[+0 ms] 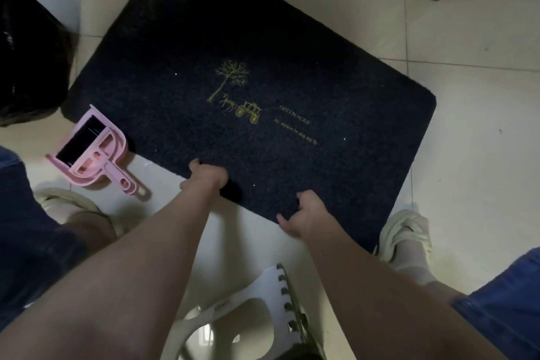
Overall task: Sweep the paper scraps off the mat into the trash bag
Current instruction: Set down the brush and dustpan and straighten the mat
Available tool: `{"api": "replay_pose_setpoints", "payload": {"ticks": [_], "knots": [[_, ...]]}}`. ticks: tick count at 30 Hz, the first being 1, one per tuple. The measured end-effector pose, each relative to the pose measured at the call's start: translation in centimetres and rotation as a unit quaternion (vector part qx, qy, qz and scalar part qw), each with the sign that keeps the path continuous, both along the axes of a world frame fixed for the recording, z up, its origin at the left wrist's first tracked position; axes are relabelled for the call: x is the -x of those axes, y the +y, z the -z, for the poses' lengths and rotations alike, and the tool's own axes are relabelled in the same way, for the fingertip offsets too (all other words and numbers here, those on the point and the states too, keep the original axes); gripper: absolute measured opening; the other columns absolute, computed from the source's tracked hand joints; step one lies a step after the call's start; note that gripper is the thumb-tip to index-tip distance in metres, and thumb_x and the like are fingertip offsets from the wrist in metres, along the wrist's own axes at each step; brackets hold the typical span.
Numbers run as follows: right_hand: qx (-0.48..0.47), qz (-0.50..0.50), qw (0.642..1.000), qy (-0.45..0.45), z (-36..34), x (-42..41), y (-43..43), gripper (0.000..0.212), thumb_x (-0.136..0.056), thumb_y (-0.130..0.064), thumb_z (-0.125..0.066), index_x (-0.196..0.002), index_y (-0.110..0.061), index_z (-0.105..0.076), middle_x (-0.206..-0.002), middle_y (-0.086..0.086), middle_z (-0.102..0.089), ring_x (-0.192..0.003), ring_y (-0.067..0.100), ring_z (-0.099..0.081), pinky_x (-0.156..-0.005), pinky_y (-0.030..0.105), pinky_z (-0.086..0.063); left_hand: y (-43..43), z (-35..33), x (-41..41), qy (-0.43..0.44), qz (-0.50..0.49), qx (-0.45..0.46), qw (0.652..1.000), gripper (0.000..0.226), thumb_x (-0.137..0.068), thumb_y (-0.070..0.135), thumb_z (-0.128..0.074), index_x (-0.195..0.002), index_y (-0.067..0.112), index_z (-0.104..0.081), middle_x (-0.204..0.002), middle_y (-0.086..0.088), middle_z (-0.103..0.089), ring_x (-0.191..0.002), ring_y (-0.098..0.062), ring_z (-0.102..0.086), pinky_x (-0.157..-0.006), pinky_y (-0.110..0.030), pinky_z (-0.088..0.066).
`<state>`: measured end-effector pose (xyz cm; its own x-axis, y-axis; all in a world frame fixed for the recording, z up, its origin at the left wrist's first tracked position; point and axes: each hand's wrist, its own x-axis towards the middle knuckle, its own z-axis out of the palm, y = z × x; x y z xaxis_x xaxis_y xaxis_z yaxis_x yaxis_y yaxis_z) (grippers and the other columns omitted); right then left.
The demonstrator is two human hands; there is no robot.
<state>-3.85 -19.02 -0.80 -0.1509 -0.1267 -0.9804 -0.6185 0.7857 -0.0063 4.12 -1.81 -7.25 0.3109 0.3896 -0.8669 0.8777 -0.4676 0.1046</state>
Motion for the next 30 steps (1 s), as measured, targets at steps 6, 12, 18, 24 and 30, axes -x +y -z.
{"api": "replay_pose_setpoints", "payload": {"ticks": [6, 12, 18, 24, 30], "knots": [[0.069, -0.010, 0.996, -0.062, -0.2, -2.8, -1.8, 0.055, -0.101, -0.019, -0.045, -0.151, -0.013, -0.026, -0.156, 0.010, -0.025, -0.141, 0.029, -0.030, -0.117, 0.041, -0.029, -2.1, 2.2, -2.0, -0.006, -0.033, 0.101, 0.994, 0.090, -0.079, 0.013, -0.061, -0.152, 0.029, -0.010, -0.151, -0.015, -0.022, -0.130, -0.036, -0.035, -0.108, -0.045, -0.036], [0.154, -0.134, 0.972, -0.114, -0.1, -6.2, -4.5, 0.049, -0.101, -0.026, -0.046, -0.145, -0.006, -0.036, -0.150, 0.012, -0.038, -0.137, 0.028, -0.038, -0.113, 0.037, -0.035, -4.9, -1.9, -5.7, -0.020, 0.124, 0.124, 0.984, 0.083, -0.082, 0.010, -0.061, -0.151, 0.022, -0.016, -0.146, -0.017, -0.037, -0.130, -0.037, -0.040, -0.107, -0.045, -0.037], [0.157, -0.210, 0.958, -0.117, 1.9, -11.0, -7.5, 0.062, -0.095, -0.047, -0.051, -0.146, -0.012, -0.038, -0.148, 0.003, -0.043, -0.132, 0.026, -0.045, -0.112, 0.040, -0.036, -7.9, -3.2, -8.3, -0.025, 0.217, 0.062, 0.974, 0.056, -0.090, 0.009, -0.051, -0.143, 0.005, -0.034, -0.133, -0.020, -0.047, -0.118, -0.036, -0.049, -0.099, -0.040, -0.045], [0.132, -0.302, 0.940, -0.086, 3.0, -13.3, -7.4, 0.081, -0.085, -0.064, -0.051, -0.149, -0.020, -0.032, -0.158, 0.003, -0.026, -0.139, 0.031, -0.034, -0.114, 0.047, -0.032, -9.4, -3.4, -8.5, 0.007, 0.269, -0.006, 0.963, 0.052, -0.082, 0.018, -0.056, -0.132, 0.005, -0.046, -0.132, -0.014, -0.049, -0.118, -0.032, -0.050, -0.101, -0.043, -0.042], [0.162, -0.407, 0.899, 0.021, 3.1, -12.6, -5.8, 0.085, -0.088, -0.064, -0.048, -0.154, -0.021, -0.018, -0.162, 0.006, 0.009, -0.147, 0.035, -0.010, -0.118, 0.050, -0.020, -9.3, -3.0, -8.0, 0.039, 0.340, -0.065, 0.937, 0.062, -0.086, 0.025, -0.057, -0.140, 0.006, -0.033, -0.139, -0.012, -0.039, -0.127, -0.029, -0.039, -0.108, -0.041, -0.032]]}}
